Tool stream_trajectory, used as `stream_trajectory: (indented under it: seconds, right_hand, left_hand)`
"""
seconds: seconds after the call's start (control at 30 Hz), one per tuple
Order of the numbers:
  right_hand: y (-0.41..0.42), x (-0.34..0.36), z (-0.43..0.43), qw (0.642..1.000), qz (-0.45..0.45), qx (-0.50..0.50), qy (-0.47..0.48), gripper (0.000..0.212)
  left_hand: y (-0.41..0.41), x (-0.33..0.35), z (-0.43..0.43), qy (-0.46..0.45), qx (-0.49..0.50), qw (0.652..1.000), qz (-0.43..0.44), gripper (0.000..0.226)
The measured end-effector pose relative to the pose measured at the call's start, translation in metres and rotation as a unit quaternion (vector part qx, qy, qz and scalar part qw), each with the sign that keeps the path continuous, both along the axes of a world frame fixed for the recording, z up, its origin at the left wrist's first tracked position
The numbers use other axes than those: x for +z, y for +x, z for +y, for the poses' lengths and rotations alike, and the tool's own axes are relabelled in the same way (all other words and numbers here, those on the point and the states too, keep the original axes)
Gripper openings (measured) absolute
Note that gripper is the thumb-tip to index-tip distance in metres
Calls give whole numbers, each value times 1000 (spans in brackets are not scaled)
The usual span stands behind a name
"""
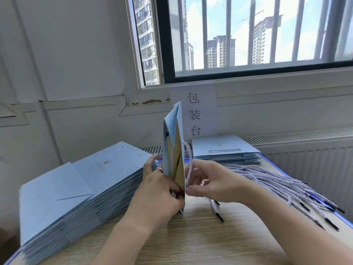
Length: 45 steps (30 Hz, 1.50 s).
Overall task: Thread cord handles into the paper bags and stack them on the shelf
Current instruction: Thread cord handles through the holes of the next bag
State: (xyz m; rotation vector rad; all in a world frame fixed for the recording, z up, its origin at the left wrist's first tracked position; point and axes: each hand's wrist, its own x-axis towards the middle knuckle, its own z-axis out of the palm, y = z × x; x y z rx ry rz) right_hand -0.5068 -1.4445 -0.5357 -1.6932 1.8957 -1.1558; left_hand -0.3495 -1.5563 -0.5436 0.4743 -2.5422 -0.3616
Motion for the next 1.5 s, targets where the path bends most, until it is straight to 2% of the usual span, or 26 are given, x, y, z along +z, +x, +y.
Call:
stream_trajectory:
  seconds: [0.1, 0.2, 0.33, 0.5, 0.67, 0.8, 0.9, 1.03, 1.1, 1.2, 1.27, 1.37, 1.43, 1.5]
  right_hand:
    - [1, 0, 0, 1000, 1, -3, -9, 32]
    - [2, -1, -4, 999, 10, -19, -45, 36]
    - [5, -2, -6, 993, 47, -46, -95, 45]
    - [8, -1, -7, 988, 80, -47, -123, 25]
    - [7, -1, -8, 985, 99, -50, -130, 20]
    - [7, 0, -8, 985, 109, -53, -127, 16]
    - [9, -1, -8, 983, 110, -62, -132, 21]
    - [8, 1, -8, 978, 115, -95, -147, 52]
    - [7, 1, -8, 976, 116, -99, -156, 51]
    - [6, 0, -9, 975, 128, -97, -155, 41]
    - [6, 0, -9, 974, 143, -98, -149, 34]
    - [10, 2, -11, 970, 159, -102, -155, 35]
    - [13, 1, -13, 967, 164, -99, -165, 32]
    - [16, -1, -16, 964, 176, -98, -174, 24]
  left_hand:
    - [0, -1, 0, -7, 7, 1000, 10, 21]
    - [2, 1, -1, -23, 8, 999, 39, 37]
    - [2, 2, 1, -27, -14, 999, 42, 29]
    - [4, 3, 4, -23, -39, 997, 61, 12]
    - [2, 6, 10, 9, -41, 994, 101, 25]
    - [-3, 2, 10, 18, -12, 994, 105, 20]
    - [-4, 0, 8, 6, -13, 996, 91, 25]
    - [-5, 1, 10, -64, -6, 998, 19, 29]
    - [-4, 1, 11, -85, -5, 996, 21, 22]
    - [1, 2, 11, -114, -20, 990, 84, 14]
    - [4, 6, 11, -113, -21, 979, 168, 22]
    - [5, 11, 13, -116, 17, 953, 278, 31]
    - [2, 14, 14, -128, 60, 938, 317, 34]
    - [-4, 15, 13, -139, 59, 927, 342, 32]
